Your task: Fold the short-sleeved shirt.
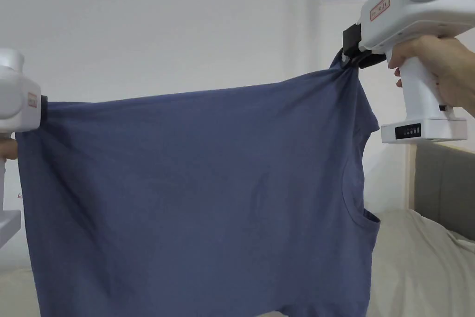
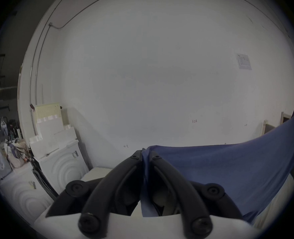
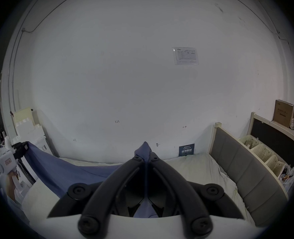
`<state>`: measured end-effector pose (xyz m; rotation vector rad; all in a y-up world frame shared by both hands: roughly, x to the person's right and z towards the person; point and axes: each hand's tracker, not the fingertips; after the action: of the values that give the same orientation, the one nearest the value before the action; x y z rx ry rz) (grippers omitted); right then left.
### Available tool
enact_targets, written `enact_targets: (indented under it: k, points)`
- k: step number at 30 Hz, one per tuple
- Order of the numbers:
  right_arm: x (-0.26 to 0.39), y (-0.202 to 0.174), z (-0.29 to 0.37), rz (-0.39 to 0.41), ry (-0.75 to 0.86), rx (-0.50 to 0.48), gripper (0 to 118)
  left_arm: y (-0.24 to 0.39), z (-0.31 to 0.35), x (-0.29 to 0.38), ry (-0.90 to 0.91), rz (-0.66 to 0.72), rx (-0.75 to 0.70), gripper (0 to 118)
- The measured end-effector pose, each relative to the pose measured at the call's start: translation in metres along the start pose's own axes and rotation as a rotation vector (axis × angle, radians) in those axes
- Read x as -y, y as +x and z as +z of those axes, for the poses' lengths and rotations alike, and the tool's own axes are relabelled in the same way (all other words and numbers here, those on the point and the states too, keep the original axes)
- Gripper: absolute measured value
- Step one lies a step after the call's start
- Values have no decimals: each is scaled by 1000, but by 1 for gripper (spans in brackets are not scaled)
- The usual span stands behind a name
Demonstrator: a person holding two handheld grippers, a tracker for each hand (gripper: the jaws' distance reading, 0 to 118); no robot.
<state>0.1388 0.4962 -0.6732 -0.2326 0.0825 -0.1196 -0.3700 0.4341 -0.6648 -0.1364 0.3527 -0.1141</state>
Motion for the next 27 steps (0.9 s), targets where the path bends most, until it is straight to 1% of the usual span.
enact_targets:
  k: [2,3,6,7,10,11,12,14,15,16,17,18,19,20,22,23,24,25,26,27]
  points:
    - [8,1,-15,41,-9,18,3,1,-7,7,-3,1,6,7]
    - [12,4,-21,6,-20,52,3,4,-10,13,-6,-4,5,7]
    - [41,11,-41,-12,-69,33,3,16,-17,47,-52,-85,-2,7]
    - [54,15,-48,-54,-98,63,3,19,-18,64,-79,-95,4,7]
    - [107,24,-71,-50,-178,63,3,26,-19,121,-151,-59,54,7]
    - [131,25,-76,9,-246,-14,3,27,-18,145,-185,-45,73,7]
    - [147,28,-79,-5,-272,-27,3,29,-19,164,-215,-37,85,7]
    - [204,37,-85,-37,-343,-55,3,32,-12,218,-294,-12,111,7]
    - [226,41,-86,-78,-356,-38,3,34,-7,242,-311,7,115,7]
    - [250,44,-87,-77,-402,-37,3,36,-9,270,-363,-19,136,7]
    - [278,47,-86,-88,-444,-25,3,39,-3,301,-399,-71,152,7]
    - [305,48,-81,-105,-476,-39,3,41,3,326,-434,-83,136,7]
    - [327,52,-77,-98,-475,-57,3,40,8,346,-486,-72,140,7]
    - [352,55,-69,-127,-506,-51,3,38,13,369,-532,-26,158,7]
    - [392,59,-52,-150,-561,-55,3,28,33,400,-574,67,173,7]
    - [406,61,-42,-153,-583,-60,3,24,47,411,-577,43,162,7]
    - [421,63,-31,-147,-616,-78,3,22,67,417,-570,37,132,7]
    - [436,65,-13,-104,-669,-117,3,18,85,427,-584,42,80,7]
    - [449,68,3,-48,-666,-103,3,12,102,434,-597,41,110,7]
    - [457,68,19,-44,-666,-67,3,7,116,439,-595,64,107,7]
